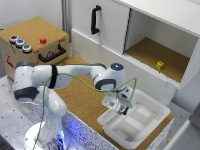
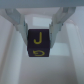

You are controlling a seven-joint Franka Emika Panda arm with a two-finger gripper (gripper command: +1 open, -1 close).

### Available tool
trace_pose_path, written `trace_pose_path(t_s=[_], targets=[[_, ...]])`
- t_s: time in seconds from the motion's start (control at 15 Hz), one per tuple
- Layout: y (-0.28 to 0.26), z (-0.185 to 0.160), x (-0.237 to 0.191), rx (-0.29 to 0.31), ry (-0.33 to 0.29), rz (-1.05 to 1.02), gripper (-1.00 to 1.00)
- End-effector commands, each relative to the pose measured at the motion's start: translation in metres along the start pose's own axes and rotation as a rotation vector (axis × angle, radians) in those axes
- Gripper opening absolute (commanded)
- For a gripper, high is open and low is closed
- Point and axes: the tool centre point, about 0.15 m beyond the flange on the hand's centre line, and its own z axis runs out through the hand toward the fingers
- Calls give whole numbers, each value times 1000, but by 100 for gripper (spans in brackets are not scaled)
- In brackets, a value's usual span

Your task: Go towards the box and place the purple object

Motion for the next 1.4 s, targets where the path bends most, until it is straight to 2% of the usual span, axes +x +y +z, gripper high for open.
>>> trace_pose_path(t_s=[0.0, 0.33, 0.6, 0.67, 0.93, 1.07, 1.2, 1.33], targets=[[45, 43, 48, 198, -36, 13, -100], [43, 63, 64, 257, -23, 27, -100], [41, 74, 67, 226, -50, 32, -100], [39, 77, 67, 210, -59, 28, 100], [29, 76, 60, 200, -46, 25, 100], [22, 51, 48, 205, 16, 24, 100], [5, 15, 29, 186, 99, -13, 100], [-14, -12, 16, 187, 127, -57, 100]])
